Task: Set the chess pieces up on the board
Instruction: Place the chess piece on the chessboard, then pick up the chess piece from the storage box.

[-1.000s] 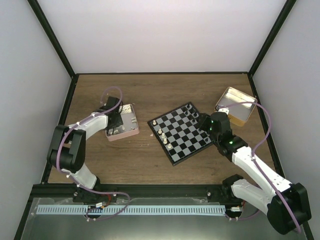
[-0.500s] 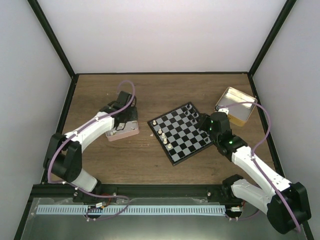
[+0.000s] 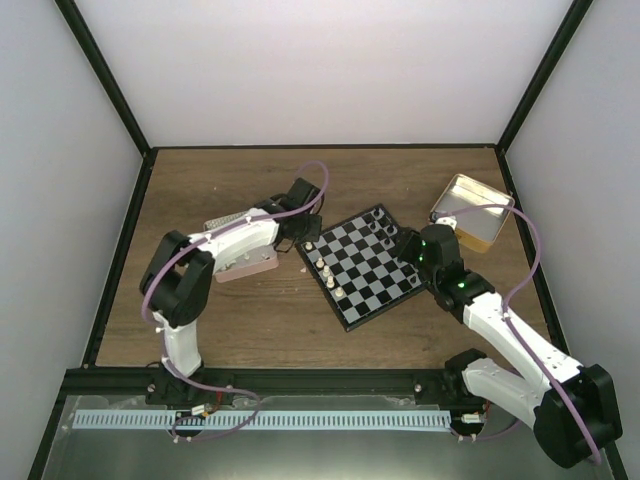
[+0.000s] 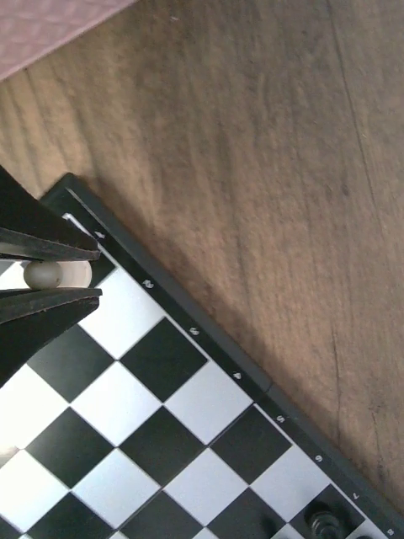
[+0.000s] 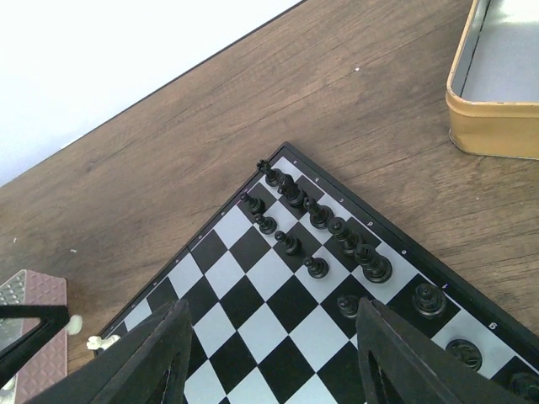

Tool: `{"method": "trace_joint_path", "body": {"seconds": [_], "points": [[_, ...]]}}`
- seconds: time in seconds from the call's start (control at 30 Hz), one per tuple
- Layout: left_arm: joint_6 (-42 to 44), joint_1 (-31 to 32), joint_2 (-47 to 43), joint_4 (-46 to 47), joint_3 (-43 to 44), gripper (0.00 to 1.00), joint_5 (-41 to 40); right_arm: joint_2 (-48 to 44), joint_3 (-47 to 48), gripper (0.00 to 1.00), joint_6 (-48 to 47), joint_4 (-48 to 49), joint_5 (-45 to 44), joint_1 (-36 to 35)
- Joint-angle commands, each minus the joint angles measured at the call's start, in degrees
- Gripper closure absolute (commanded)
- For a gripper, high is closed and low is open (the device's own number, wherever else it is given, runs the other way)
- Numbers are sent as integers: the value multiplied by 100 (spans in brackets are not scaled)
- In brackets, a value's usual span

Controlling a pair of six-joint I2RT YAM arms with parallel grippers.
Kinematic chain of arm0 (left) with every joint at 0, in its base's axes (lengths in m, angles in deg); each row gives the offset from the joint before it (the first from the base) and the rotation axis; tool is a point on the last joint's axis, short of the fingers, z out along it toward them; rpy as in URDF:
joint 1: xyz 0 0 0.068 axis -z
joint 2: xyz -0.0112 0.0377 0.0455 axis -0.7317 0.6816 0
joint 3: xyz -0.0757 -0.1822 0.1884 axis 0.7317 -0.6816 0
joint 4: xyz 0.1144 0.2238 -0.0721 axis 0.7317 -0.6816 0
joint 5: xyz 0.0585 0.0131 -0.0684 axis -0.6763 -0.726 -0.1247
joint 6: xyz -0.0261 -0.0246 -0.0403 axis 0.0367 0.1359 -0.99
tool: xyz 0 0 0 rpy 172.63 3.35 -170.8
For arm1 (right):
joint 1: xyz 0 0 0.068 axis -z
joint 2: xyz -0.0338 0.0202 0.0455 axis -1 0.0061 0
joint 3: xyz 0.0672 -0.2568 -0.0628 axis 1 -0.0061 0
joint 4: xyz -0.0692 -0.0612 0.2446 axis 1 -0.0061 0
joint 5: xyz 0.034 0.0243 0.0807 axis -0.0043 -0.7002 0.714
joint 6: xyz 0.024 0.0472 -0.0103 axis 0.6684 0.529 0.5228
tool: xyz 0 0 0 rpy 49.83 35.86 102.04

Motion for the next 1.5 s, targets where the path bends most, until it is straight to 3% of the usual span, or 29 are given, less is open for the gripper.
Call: {"method": "trace_joint_path", "body": {"seconds": [0.0, 0.77, 1.2, 1.47], "points": [[245, 18, 414, -172, 503, 89, 64, -112, -35, 45, 51, 8, 13, -43], [534, 62, 1172, -221, 958, 86, 503, -28, -117, 45, 79, 121, 106, -41], [479, 62, 809, -260, 1046, 68, 495, 8, -126, 44, 49, 131, 89, -45], [83, -66, -188, 83, 482, 56, -466, 17, -121, 44, 51, 152, 115, -39]]}}
